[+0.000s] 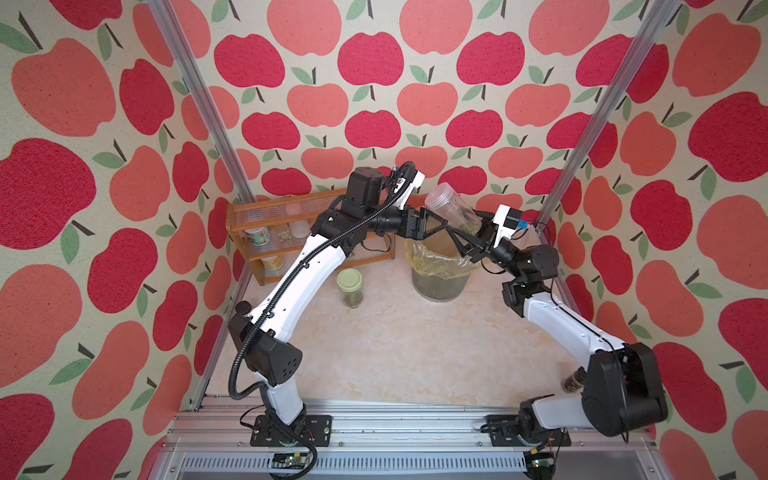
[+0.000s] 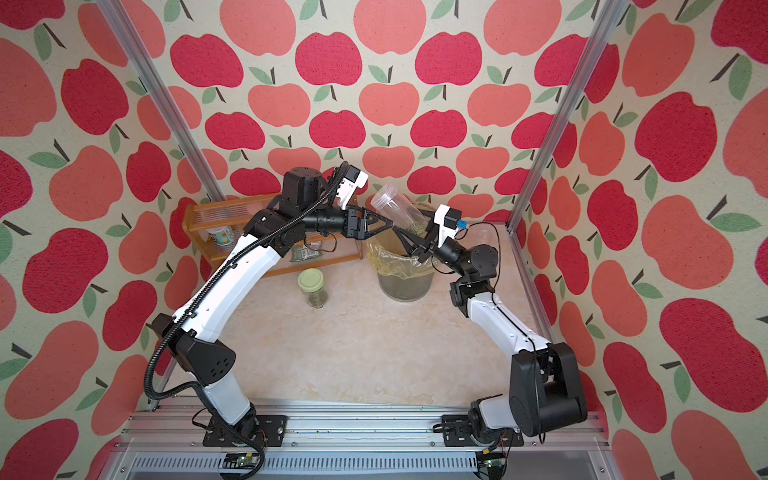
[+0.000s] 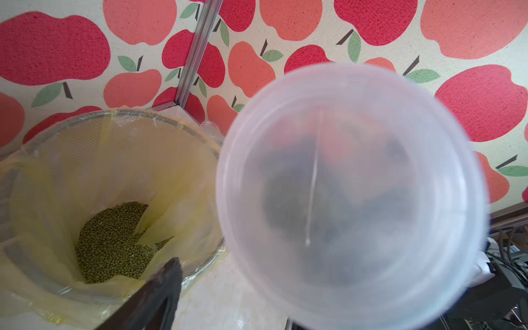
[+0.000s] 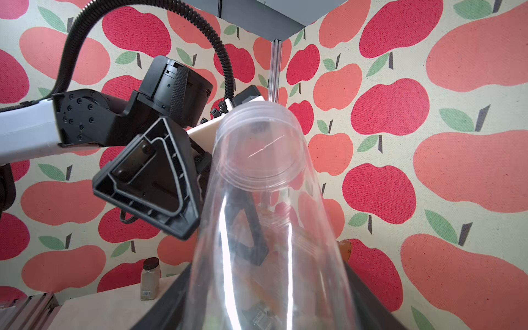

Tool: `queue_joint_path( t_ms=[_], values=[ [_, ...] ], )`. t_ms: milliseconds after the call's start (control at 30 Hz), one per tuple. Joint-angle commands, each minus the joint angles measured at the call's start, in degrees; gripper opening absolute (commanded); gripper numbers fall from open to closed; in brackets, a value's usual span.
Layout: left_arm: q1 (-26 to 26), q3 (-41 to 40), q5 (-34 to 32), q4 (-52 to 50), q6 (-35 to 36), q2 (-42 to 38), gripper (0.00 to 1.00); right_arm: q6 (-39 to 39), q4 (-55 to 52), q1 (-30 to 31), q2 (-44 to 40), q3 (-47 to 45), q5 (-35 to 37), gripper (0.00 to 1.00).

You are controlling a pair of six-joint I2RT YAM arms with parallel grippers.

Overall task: Empty moldy mung beans from jars
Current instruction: Pick up the jar from the center of the board.

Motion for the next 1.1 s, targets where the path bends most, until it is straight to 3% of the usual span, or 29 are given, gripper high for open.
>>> queue_joint_path(
  t_ms=[0, 133, 367, 633, 800, 1067],
  values=[
    [0.06, -3.33, -2.9, 8.63, 1.71, -4.59, 0.92, 4.15, -1.64, -0.13, -0.6, 0.91, 1.69, 0.55],
    [-0.03, -9.85, -5.9, 14.27, 3.63, -9.42, 0.95, 10.65, -4.42, -1.47, -0.71, 1.68, -0.81, 0.55],
    [0.18, -24.81, -9.98, 28.32, 8.1, -18.86, 0.96, 23.96, -0.31, -3.99, -0.78, 1.58, -6.07, 0.55],
    [0.16, -37.85, -10.5, 48.22, 6.78, -21.45, 0.81, 39.58, 14.28, -2.5, 5.37, 4.33, -10.09, 0.55],
    [0.1, -42.36, -12.6, 60.05, 2.6, -19.81, 0.78, 38.96, 14.39, 0.01, 8.31, 5.49, -10.38, 0.54],
    [0.41, -41.05, -11.99, 61.03, -0.15, -17.51, 0.72, 36.88, 14.39, 0.96, 8.5, 4.81, -11.13, 0.54]
  ],
)
